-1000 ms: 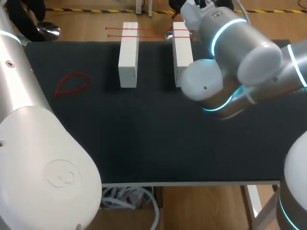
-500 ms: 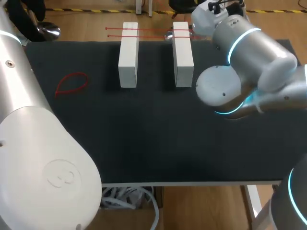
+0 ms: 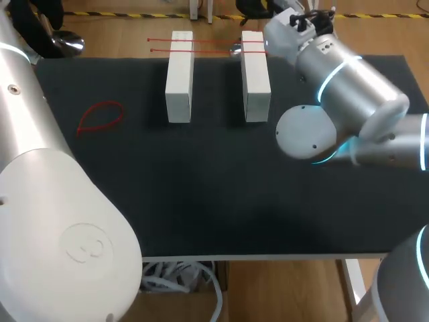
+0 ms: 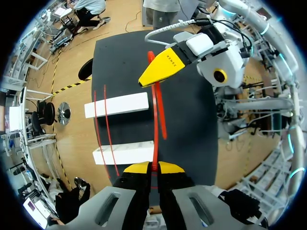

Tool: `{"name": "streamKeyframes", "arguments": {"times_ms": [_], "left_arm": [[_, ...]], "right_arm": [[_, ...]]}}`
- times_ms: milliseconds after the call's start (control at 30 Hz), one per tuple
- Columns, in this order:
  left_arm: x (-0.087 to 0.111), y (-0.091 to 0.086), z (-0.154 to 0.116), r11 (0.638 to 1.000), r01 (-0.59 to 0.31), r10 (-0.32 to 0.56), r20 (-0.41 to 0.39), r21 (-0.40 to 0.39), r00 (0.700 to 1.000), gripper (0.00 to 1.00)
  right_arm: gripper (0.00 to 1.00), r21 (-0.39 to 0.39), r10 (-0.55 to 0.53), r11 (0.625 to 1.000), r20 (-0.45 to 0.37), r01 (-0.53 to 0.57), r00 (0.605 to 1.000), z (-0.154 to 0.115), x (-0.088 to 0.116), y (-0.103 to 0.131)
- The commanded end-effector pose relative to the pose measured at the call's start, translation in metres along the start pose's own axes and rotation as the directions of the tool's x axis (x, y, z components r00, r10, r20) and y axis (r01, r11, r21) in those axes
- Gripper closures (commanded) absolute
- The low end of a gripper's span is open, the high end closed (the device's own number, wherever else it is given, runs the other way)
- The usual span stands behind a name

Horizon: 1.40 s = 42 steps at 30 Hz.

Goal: Grab the tape and strap the tape.

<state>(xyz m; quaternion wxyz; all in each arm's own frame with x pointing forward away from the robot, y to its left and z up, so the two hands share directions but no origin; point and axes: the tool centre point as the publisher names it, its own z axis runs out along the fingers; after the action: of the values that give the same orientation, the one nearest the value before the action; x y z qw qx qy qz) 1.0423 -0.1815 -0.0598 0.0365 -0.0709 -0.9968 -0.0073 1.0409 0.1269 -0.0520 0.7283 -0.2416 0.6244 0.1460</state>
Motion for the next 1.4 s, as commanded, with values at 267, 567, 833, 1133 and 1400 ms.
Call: {"name": "streamKeyframes", "arguments": {"times_ms": [267,567,833,1133,1400], "left_arm": [[-0.001,-0.001,-0.002,1.000,0.001,-0.001,-0.003,-0.004,1.000,1.00],[-0.001,-0.001,-0.002,1.000,0.001,-0.001,-0.003,-0.004,1.000,1.00],[-0.001,-0.001,-0.002,1.000,0.001,-0.001,-0.003,-0.004,1.000,1.00],[-0.001,-0.001,-0.002,1.000,0.001,-0.001,-0.003,-0.004,1.000,1.00],[-0.001,-0.001,-0.002,1.000,0.001,-0.001,-0.003,-0.004,1.000,1.00]], "right_arm": [[1.00,0.032,0.091,0.995,0.124,-0.095,0.988,-0.003,0.011,-0.009],[1.00,0.089,0.073,0.992,0.155,-0.088,0.985,-0.003,0.000,-0.011],[1.00,0.134,0.081,0.986,0.160,-0.103,0.984,0.000,0.000,-0.011],[1.00,0.157,0.067,0.983,0.161,-0.093,0.985,0.004,-0.003,-0.006],[1.00,0.186,0.039,0.980,0.155,-0.068,0.987,0.006,-0.007,-0.003]]}}
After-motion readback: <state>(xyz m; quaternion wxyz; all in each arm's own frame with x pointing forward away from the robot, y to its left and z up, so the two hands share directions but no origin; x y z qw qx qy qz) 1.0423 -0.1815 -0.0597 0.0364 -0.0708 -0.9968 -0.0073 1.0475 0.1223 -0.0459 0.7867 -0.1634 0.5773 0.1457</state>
